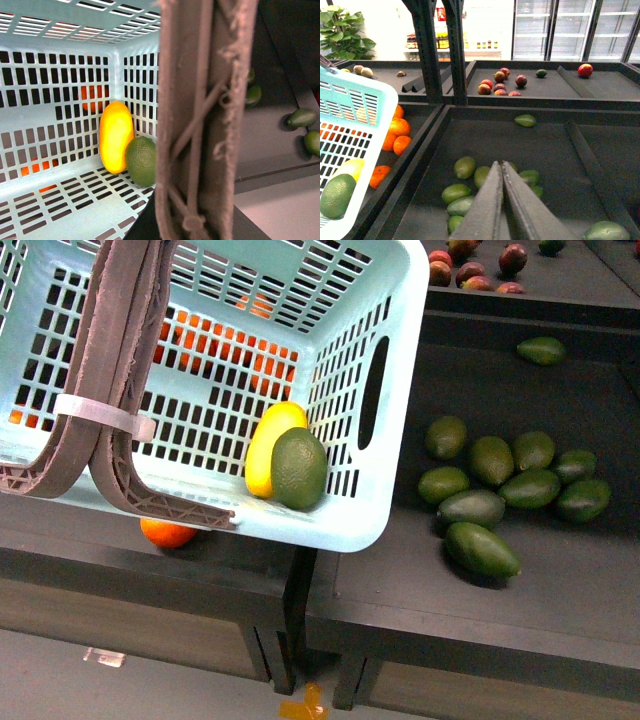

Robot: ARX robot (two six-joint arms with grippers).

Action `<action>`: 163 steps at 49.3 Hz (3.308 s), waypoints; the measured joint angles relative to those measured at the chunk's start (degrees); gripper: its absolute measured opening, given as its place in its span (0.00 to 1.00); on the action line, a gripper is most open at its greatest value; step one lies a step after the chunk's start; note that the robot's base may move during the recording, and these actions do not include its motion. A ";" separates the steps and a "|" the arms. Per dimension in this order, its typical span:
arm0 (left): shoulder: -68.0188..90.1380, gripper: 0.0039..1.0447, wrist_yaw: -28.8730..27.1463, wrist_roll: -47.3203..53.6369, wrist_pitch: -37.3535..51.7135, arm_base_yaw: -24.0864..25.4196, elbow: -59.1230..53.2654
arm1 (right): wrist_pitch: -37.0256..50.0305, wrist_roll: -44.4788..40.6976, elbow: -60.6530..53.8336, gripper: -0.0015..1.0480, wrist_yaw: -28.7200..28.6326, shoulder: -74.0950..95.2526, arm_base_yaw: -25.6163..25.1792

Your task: Pick mango and avocado into basket

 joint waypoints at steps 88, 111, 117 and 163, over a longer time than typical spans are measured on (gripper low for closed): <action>0.00 0.06 0.09 -0.02 0.00 -0.20 0.00 | -0.02 -0.22 0.00 0.93 0.17 0.00 0.00; 0.04 0.06 0.37 -0.02 0.00 -0.35 0.00 | -0.22 -0.24 0.00 0.93 0.02 0.00 -0.04; 0.04 0.06 -0.24 0.02 0.00 -0.04 0.02 | -0.17 -0.24 0.00 0.93 -0.02 -0.02 -0.04; -0.02 0.06 0.13 -0.11 -0.04 0.00 0.00 | -0.17 -0.24 -0.02 0.93 -0.07 0.00 -0.07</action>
